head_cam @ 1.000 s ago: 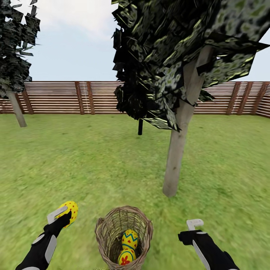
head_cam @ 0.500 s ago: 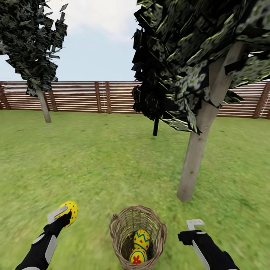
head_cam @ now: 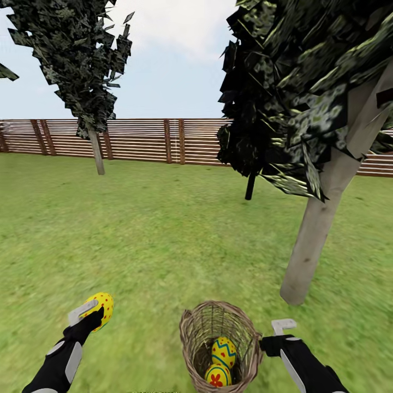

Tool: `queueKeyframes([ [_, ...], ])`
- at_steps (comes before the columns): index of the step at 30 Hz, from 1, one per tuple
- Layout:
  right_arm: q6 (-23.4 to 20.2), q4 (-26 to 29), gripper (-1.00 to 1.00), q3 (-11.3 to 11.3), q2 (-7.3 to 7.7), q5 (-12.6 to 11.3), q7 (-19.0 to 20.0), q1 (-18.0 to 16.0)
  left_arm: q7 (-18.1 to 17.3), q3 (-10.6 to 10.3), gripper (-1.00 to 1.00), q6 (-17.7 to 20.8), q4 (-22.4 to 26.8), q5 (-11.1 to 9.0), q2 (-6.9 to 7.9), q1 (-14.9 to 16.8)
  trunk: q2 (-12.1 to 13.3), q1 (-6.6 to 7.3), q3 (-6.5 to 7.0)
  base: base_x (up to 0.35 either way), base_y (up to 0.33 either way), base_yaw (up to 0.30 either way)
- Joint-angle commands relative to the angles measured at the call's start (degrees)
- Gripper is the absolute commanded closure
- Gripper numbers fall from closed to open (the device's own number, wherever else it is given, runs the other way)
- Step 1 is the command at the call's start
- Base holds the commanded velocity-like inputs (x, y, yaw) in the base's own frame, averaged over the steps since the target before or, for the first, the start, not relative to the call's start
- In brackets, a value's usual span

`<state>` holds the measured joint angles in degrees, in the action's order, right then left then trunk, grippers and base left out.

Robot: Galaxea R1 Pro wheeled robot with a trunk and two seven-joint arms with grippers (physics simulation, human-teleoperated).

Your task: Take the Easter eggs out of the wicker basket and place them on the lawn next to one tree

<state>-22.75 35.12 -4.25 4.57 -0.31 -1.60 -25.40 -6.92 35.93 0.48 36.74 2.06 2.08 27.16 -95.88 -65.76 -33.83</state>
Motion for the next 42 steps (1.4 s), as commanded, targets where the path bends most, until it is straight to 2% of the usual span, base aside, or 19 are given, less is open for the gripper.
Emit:
queueKeyframes([
  [1,-0.37,0.13,-1.0,-0.32,0.07,-0.02,-0.16,0.0,-0.51,0.37,1.0,0.05,0.0,0.22,-0.06,0.08,-0.03,0.0,-0.06,0.0,0.0,0.286],
  [36,-0.37,0.13,-1.0,-0.32,0.0,-0.04,-0.2,0.0,-0.5,0.37,1.0,-0.1,0.09,0.22,-0.09,0.08,-0.03,0.0,-0.06,0.0,0.0,0.286],
  [39,-0.37,0.13,-1.0,-0.32,0.0,-0.15,-0.17,0.0,-0.47,0.37,1.0,-0.05,0.09,0.22,-0.06,0.08,-0.03,0.0,-0.06,0.0,0.0,0.127],
  [42,-0.37,0.13,-1.0,-0.32,0.0,-0.29,-0.17,0.0,-0.46,0.37,1.0,0.0,0.01,0.22,-0.11,0.08,-1.23,-0.65,-0.6,0.0,0.0,0.011],
])
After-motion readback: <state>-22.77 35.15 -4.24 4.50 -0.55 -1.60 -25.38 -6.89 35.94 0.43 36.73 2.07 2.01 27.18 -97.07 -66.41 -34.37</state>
